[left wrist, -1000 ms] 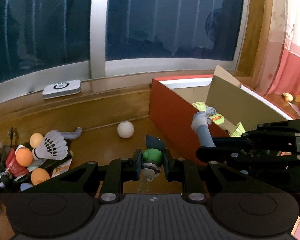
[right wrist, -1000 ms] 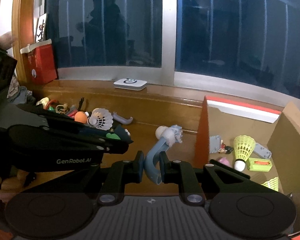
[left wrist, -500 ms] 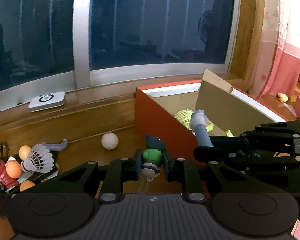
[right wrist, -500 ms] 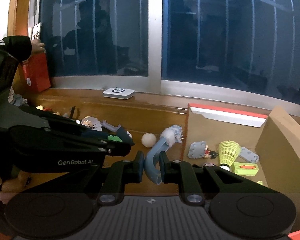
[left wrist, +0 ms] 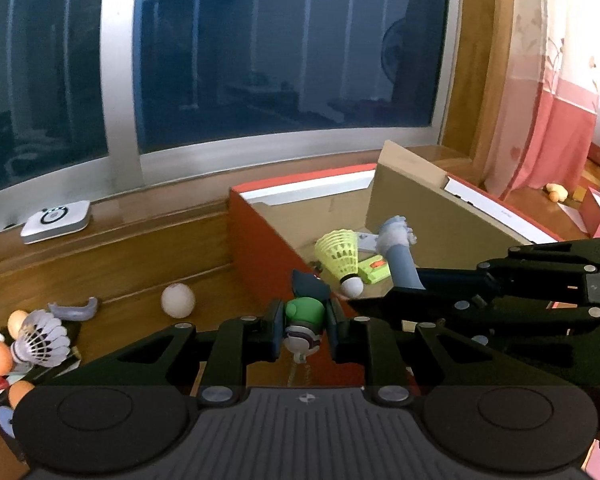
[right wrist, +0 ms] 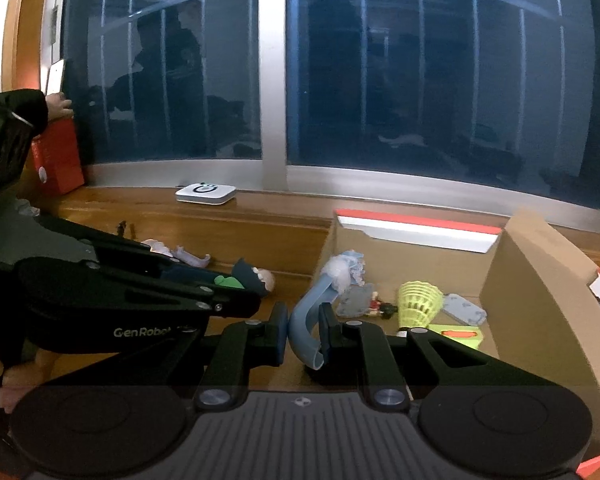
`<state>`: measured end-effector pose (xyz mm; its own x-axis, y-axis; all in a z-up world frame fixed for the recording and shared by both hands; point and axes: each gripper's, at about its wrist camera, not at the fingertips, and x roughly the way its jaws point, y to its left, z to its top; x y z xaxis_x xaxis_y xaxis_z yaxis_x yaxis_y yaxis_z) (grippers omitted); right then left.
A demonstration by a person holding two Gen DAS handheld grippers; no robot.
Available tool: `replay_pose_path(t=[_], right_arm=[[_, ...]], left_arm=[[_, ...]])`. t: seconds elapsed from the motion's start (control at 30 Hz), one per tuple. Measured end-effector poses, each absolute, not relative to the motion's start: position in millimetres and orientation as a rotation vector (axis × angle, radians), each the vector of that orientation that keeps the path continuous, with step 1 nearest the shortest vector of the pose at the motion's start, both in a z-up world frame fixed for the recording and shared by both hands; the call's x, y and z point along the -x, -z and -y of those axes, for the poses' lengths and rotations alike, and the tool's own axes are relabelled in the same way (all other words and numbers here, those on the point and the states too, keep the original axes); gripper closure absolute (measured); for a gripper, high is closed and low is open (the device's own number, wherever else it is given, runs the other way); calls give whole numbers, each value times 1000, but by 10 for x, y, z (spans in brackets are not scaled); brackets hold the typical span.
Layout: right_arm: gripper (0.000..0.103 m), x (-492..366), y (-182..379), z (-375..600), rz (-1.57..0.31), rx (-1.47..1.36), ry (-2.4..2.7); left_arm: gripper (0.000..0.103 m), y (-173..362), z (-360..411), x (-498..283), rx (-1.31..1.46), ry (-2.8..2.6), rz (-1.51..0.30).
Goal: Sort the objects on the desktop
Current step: 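Lower the blue toy and green keychain into the cardboard box with both tools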
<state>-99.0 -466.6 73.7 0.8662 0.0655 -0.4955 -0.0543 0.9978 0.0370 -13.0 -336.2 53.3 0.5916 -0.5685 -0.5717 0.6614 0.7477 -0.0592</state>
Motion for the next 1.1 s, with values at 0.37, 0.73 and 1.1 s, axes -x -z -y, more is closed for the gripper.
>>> replay_pose_path(t=[0.37,0.73,1.1], right_arm=[[85,920,-735,5122,-513,-27,-43],[85,868,-647,5455,-525,-51,-7],[85,892,-547,5740,-533,-94,52]], left_arm=[[80,-506,3744,57,-164,713,-605],[80,-406,4036,-33,-174,717,-652],[80,-380,4342,-48,-217,761,-654]])
